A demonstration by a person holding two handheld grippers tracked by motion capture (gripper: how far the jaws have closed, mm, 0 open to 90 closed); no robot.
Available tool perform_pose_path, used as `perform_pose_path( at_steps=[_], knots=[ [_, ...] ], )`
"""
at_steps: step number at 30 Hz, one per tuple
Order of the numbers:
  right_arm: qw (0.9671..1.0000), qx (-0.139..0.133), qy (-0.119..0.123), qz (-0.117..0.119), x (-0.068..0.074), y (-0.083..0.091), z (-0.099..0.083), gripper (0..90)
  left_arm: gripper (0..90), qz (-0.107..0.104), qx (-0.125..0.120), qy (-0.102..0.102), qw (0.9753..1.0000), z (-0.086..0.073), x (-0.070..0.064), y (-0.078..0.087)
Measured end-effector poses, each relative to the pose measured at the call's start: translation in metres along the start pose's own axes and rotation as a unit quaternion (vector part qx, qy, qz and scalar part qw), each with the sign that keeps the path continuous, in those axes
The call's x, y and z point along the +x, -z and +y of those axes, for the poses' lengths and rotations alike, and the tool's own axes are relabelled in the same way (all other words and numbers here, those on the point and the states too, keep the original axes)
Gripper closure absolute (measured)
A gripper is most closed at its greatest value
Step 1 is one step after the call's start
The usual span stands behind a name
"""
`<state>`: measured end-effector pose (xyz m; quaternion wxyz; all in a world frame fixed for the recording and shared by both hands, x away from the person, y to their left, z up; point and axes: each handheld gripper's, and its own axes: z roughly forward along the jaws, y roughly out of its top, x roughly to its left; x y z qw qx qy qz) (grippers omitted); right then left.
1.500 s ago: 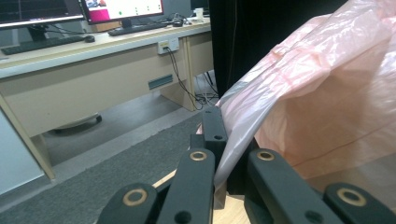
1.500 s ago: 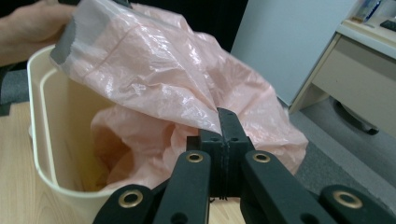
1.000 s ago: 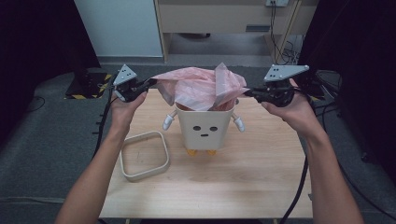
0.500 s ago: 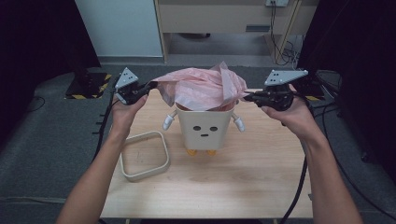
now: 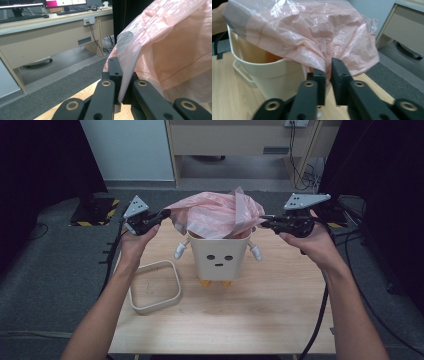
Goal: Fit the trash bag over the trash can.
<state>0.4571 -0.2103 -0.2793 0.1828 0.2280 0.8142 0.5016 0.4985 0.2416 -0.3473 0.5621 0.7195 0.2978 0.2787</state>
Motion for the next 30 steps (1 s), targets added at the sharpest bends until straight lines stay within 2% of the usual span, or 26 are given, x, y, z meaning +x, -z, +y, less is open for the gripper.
perform_pose_path(
  at_steps=[2,3,4,5,6,8,12,14,20,21,22,24,25,26,27,28,29,30],
  knots=[
    [1.0000,0.000,-0.003,-0.001,-0.001,0.002,0.000,75.3,89.5,0.000,-0.001,-0.001,1.0000,0.000,0.000,0.001],
    [1.0000,-0.006,-0.007,-0.002,-0.002,0.004,0.001,67.3,89.5,0.002,-0.002,-0.001,1.0000,0.001,-0.001,0.001],
    [1.0000,-0.006,-0.007,-0.002,-0.002,0.004,0.001,67.3,89.5,0.002,-0.002,-0.001,1.0000,0.001,-0.001,0.001],
    [0.9999,-0.012,-0.006,-0.003,-0.002,0.006,0.001,60.0,89.5,0.003,-0.003,0.001,1.0000,0.001,0.000,0.001],
    [0.9999,-0.012,-0.006,-0.003,-0.002,0.006,0.001,60.0,89.5,0.003,-0.003,0.001,1.0000,0.001,0.000,0.001],
    [0.9997,-0.021,-0.009,0.000,-0.001,0.008,0.002,52.0,89.5,0.001,-0.006,0.002,1.0000,0.001,0.000,0.001],
    [0.9997,-0.021,-0.008,-0.003,0.001,0.010,0.007,46.5,89.5,-0.001,-0.008,-0.001,1.0000,0.002,-0.002,0.002],
    [0.9996,-0.027,-0.006,0.002,0.002,0.010,0.012,41.8,89.5,-0.005,-0.008,-0.005,0.9999,0.005,-0.004,0.002],
    [0.9992,-0.036,0.010,0.016,0.006,0.008,0.020,37.5,89.4,-0.009,-0.010,-0.014,0.9998,0.010,-0.008,0.002],
    [0.9990,-0.039,0.012,0.019,0.008,0.007,0.021,38.1,89.4,-0.010,-0.011,-0.014,0.9998,0.011,-0.009,0.001],
    [0.9982,-0.047,0.033,0.021,0.010,0.005,0.021,55.8,89.4,-0.011,-0.010,-0.017,0.9997,0.012,-0.010,0.001],
    [0.9975,-0.049,0.040,0.031,0.012,0.004,0.020,74.8,89.5,-0.011,-0.009,-0.018,0.9997,0.012,-0.011,0.000],
    [0.9977,-0.044,0.040,0.031,0.012,0.003,0.020,80.9,89.4,-0.010,-0.008,-0.019,0.9997,0.012,-0.011,0.000],
    [0.9977,-0.044,0.040,0.031,0.012,0.003,0.020,80.9,89.5,-0.010,-0.008,-0.019,0.9997,0.012,-0.011,0.000],
    [0.9980,-0.040,0.039,0.030,0.012,0.002,0.019,86.4,89.5,-0.010,-0.008,-0.019,0.9997,0.012,-0.011,-0.001],
    [0.9983,-0.038,0.039,0.023,0.011,0.002,0.018,88.6,89.5,-0.007,-0.008,-0.019,0.9998,0.012,-0.012,-0.001],
    [0.9990,-0.032,0.031,0.005,0.006,0.002,0.017,90.0,89.5,-0.001,-0.004,-0.023,0.9997,0.012,-0.011,0.000],
    [0.9990,-0.032,0.031,0.005,0.006,0.002,0.017,90.0,89.5,0.005,-0.002,-0.023,0.9997,0.012,-0.010,0.000]
  ],
)
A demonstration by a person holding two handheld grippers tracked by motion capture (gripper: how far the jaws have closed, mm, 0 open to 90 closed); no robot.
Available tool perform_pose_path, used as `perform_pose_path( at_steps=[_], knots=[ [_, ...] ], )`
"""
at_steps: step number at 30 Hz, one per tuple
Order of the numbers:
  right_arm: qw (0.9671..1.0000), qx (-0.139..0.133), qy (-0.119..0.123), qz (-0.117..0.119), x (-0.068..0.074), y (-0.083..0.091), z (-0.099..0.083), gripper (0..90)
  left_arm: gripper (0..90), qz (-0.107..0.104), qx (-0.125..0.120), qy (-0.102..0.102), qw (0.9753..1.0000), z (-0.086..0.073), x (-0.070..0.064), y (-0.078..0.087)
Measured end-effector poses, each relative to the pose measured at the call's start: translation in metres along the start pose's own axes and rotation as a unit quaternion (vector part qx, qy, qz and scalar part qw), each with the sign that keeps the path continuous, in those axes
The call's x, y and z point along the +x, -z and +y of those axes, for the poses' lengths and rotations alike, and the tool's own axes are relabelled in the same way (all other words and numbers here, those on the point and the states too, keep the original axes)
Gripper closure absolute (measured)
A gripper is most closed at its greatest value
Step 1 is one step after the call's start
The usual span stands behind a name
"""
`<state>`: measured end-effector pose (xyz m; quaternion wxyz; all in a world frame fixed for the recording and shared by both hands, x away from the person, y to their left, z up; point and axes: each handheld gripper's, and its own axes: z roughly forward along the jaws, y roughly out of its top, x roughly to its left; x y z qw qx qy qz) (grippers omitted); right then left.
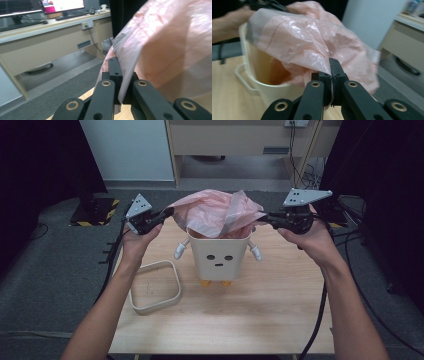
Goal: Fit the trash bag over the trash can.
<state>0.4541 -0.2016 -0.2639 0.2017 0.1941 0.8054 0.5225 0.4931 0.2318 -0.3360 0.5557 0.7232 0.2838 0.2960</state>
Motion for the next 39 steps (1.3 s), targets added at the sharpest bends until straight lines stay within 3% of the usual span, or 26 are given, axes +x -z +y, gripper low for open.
perform_pose_path(
  at_steps=[4,10,13,16,18,19,24,31,36,39],
  knots=[
    [0.9997,0.007,-0.015,-0.019,-0.012,0.002,-0.007,90.0,89.6,0.009,-0.003,0.007,0.9999,0.000,0.007,0.002],
    [0.9994,0.005,-0.027,-0.021,-0.019,0.002,-0.018,90.0,89.6,0.015,-0.005,0.011,0.9998,0.000,0.010,0.003],
    [0.9992,0.002,-0.034,-0.020,-0.021,0.000,-0.021,90.0,89.7,0.014,-0.007,0.013,0.9998,-0.001,0.009,0.003],
    [0.9992,-0.002,-0.038,-0.015,-0.018,-0.001,-0.018,89.2,89.6,0.000,-0.010,0.015,0.9998,-0.002,0.005,0.002],
    [0.9993,-0.007,-0.032,-0.018,-0.015,-0.003,-0.013,80.2,89.6,-0.002,-0.011,0.015,0.9998,-0.001,0.004,0.002],
    [0.9993,-0.007,-0.032,-0.018,-0.015,-0.003,-0.013,80.2,89.6,-0.005,-0.012,0.016,0.9998,-0.001,0.004,0.002],
    [0.9996,-0.006,-0.021,-0.017,-0.007,-0.012,-0.001,55.8,89.6,-0.012,-0.021,0.015,0.9996,0.003,-0.002,0.002],
    [0.9993,-0.016,-0.031,-0.009,-0.003,-0.021,0.003,40.9,89.6,-0.015,-0.018,0.008,0.9997,0.004,-0.006,0.003],
    [0.9986,-0.043,-0.029,0.006,0.003,-0.014,0.007,31.9,89.6,-0.012,-0.018,0.010,0.9997,0.005,-0.005,0.004],
    [0.9988,-0.043,-0.021,0.010,0.007,-0.011,0.009,28.9,89.5,-0.012,-0.017,0.009,0.9997,0.004,-0.006,0.003]
  ],
)
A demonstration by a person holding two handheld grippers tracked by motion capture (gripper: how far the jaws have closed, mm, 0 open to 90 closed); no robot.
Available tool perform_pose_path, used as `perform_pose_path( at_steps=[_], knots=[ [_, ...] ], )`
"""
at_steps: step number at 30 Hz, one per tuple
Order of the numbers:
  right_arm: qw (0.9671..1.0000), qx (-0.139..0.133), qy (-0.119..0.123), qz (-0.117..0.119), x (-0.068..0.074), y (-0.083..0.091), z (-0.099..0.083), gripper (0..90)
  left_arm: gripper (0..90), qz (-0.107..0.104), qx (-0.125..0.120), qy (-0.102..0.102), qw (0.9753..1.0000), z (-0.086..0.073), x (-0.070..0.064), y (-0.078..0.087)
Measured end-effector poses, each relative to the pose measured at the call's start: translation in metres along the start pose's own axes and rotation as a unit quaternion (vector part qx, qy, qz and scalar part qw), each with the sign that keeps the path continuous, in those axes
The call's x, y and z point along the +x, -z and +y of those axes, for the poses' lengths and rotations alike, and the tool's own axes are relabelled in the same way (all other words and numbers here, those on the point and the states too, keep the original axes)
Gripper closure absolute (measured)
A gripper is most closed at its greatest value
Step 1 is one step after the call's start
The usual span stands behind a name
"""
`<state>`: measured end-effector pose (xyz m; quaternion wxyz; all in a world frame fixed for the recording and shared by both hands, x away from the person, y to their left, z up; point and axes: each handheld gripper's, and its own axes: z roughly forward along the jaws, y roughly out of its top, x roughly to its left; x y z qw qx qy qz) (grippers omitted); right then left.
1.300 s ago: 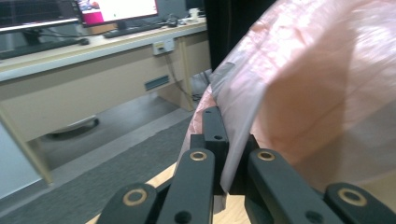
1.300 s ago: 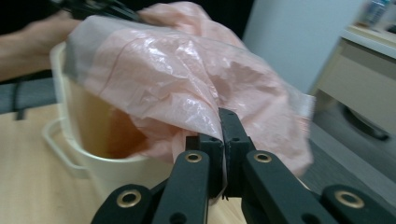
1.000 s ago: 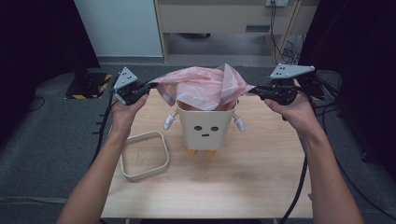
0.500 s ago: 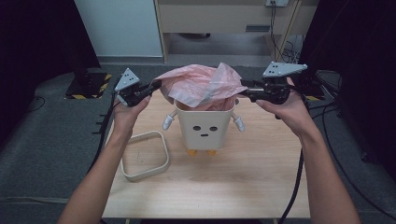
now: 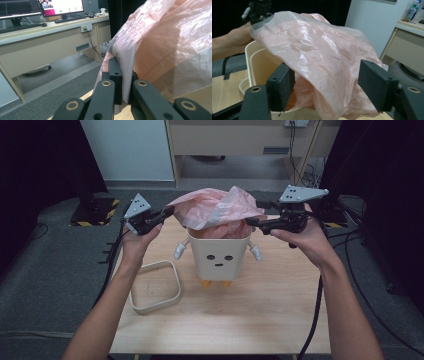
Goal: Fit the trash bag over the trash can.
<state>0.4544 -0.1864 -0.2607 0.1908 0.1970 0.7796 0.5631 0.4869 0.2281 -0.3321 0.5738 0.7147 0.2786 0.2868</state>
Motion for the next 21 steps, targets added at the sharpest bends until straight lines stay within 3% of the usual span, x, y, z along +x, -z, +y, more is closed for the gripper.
perform_pose_path(
  at_steps=[7,13,17,18,20,21],
  knots=[
    [0.9999,0.008,-0.001,-0.006,0.003,0.018,-0.001,28.2,89.6,-0.001,-0.003,0.001,1.0000,0.000,0.000,0.001],
    [0.9999,-0.007,-0.010,-0.007,0.003,0.031,0.009,32.0,89.5,-0.001,-0.005,0.000,1.0000,0.001,-0.002,0.002],
    [0.9997,0.012,-0.012,-0.016,-0.002,0.015,0.025,31.9,89.5,-0.003,-0.009,0.003,1.0000,0.002,-0.004,0.002],
    [0.9995,0.024,-0.012,-0.016,-0.004,0.001,0.035,31.1,89.5,-0.004,-0.006,0.000,1.0000,0.002,-0.005,0.003],
    [0.9994,0.029,-0.012,-0.015,-0.005,-0.007,0.041,31.0,89.5,-0.004,-0.006,-0.001,1.0000,0.002,-0.006,0.003],
    [0.9993,0.033,-0.017,-0.011,-0.009,-0.021,0.051,29.7,89.5,-0.003,-0.006,-0.002,1.0000,0.003,-0.006,0.004]
  ],
)
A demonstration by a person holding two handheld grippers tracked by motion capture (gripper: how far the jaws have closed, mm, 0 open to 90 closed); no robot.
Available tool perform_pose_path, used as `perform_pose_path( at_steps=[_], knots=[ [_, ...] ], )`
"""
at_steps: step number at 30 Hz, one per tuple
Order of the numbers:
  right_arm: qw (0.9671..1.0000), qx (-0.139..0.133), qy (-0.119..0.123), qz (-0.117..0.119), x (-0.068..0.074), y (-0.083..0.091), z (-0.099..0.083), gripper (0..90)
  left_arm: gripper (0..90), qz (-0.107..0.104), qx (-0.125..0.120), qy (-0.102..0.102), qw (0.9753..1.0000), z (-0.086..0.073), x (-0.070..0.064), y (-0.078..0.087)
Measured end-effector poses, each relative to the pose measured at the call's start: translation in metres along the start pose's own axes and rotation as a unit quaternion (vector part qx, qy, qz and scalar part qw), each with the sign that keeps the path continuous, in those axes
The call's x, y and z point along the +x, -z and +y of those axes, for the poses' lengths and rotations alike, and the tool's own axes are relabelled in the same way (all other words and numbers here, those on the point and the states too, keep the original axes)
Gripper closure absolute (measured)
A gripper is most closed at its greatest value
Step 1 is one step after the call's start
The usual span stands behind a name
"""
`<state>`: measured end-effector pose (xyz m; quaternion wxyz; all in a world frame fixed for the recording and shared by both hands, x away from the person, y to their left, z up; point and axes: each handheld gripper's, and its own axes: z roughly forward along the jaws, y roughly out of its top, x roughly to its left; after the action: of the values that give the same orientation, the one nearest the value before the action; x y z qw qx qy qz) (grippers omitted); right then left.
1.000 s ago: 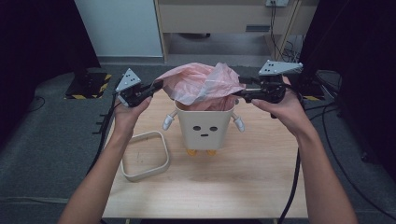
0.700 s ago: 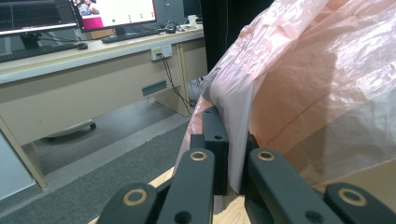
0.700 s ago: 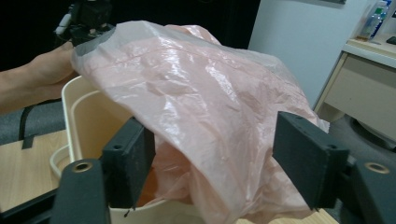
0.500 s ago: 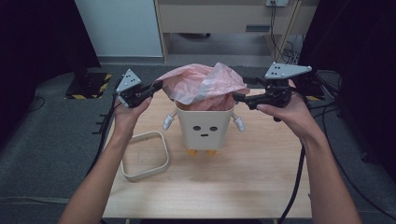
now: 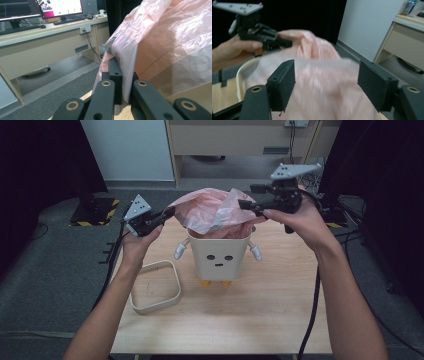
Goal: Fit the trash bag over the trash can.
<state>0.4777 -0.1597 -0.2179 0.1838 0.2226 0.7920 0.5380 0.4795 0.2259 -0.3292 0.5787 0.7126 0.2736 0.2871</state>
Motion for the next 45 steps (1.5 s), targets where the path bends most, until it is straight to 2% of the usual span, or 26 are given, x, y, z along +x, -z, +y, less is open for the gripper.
perform_pose_path(
  at_steps=[3,4,6,7,10,11,14,15,20,21,22,23,24,27,28,29,30,31,32,35,38,41,42,44,45],
  knots=[
    [0.9999,0.009,-0.007,0.001,-0.003,-0.020,0.014,28.9,89.5,0.000,-0.001,-0.002,1.0000,0.001,0.000,0.001],
    [0.9999,0.009,-0.007,0.001,-0.003,-0.020,0.014,28.9,89.5,0.000,-0.003,-0.001,1.0000,0.001,0.000,0.002],
    [0.9996,0.023,-0.014,-0.001,-0.005,-0.039,0.021,27.9,89.5,0.001,-0.002,-0.003,1.0000,0.001,0.000,0.003],
    [0.9996,0.023,-0.014,-0.001,-0.005,-0.039,0.021,27.9,89.5,0.001,-0.003,-0.003,1.0000,0.002,0.000,0.003],
    [0.9982,0.053,-0.026,-0.011,-0.010,-0.058,0.019,27.0,89.5,0.001,-0.005,-0.004,1.0000,0.003,0.000,0.005],
    [0.9982,0.053,-0.026,-0.011,-0.010,-0.058,0.019,27.0,89.5,0.001,-0.005,-0.004,1.0000,0.003,0.000,0.005],
    [0.9965,0.078,-0.022,-0.018,-0.011,-0.064,0.013,28.3,89.5,0.003,-0.006,-0.007,0.9999,0.002,-0.001,0.005],
    [0.9952,0.093,-0.016,-0.025,-0.009,-0.062,0.009,28.3,89.5,0.004,-0.004,-0.011,0.9999,0.002,-0.001,0.005],
    [0.9943,0.100,-0.013,-0.036,-0.008,-0.049,-0.001,27.6,89.5,0.008,-0.003,-0.010,0.9999,0.000,0.000,0.005],
    [0.9933,0.108,-0.014,-0.040,-0.008,-0.042,-0.006,33.0,89.5,0.008,-0.004,-0.007,0.9999,0.000,0.002,0.005],
    [0.9933,0.108,-0.014,-0.040,-0.008,-0.042,-0.006,33.0,89.6,0.008,-0.004,-0.007,0.9999,0.000,0.002,0.005],
    [0.9915,0.121,-0.017,-0.046,-0.009,-0.038,-0.011,35.8,89.5,0.009,-0.006,-0.005,0.9999,0.000,0.002,0.005],
    [0.9915,0.121,-0.017,-0.046,-0.009,-0.038,-0.011,35.8,89.5,0.010,-0.010,-0.003,0.9999,0.000,0.002,0.005],
    [0.9907,0.127,-0.028,-0.041,-0.011,-0.034,-0.016,43.5,89.5,0.010,-0.013,-0.003,0.9999,0.002,0.002,0.006],
    [0.9903,0.129,-0.030,-0.043,-0.012,-0.033,-0.017,47.1,89.5,0.010,-0.013,-0.004,0.9999,0.002,0.002,0.006],
    [0.9899,0.133,-0.027,-0.041,-0.012,-0.032,-0.018,58.5,89.5,0.012,-0.011,-0.006,0.9999,0.002,0.003,0.007],
    [0.9899,0.133,-0.027,-0.041,-0.012,-0.032,-0.018,58.5,89.5,0.012,-0.011,-0.006,0.9999,0.002,0.003,0.008],
    [0.9899,0.132,-0.028,-0.045,-0.013,-0.030,-0.019,65.5,89.5,0.012,-0.012,-0.006,0.9998,0.002,0.003,0.009],
    [0.9899,0.132,-0.028,-0.045,-0.013,-0.030,-0.019,65.5,89.5,0.014,-0.010,-0.008,0.9998,0.002,0.003,0.009],
    [0.9911,0.119,-0.032,-0.050,-0.015,-0.025,-0.019,77.9,89.5,0.017,-0.005,-0.008,0.9998,0.002,0.004,0.010],
    [0.9916,0.108,-0.040,-0.059,-0.017,-0.018,-0.019,83.1,89.5,0.024,0.007,-0.013,0.9996,-0.002,0.007,0.009],
    [0.9911,0.105,-0.045,-0.069,-0.018,-0.008,-0.022,86.5,89.6,0.029,0.012,-0.004,0.9995,-0.007,0.012,0.008],
    [0.9898,0.107,-0.048,-0.081,-0.019,-0.003,-0.025,88.2,89.6,0.032,0.019,-0.001,0.9993,-0.010,0.015,0.006],
    [0.9891,0.110,-0.050,-0.084,-0.019,0.000,-0.027,89.4,89.6,0.032,0.019,0.002,0.9993,-0.012,0.016,0.005],
    [0.9867,0.127,-0.047,-0.090,-0.019,0.002,-0.032,89.8,89.6,0.031,0.021,0.008,0.9993,-0.015,0.018,0.003]
  ],
)
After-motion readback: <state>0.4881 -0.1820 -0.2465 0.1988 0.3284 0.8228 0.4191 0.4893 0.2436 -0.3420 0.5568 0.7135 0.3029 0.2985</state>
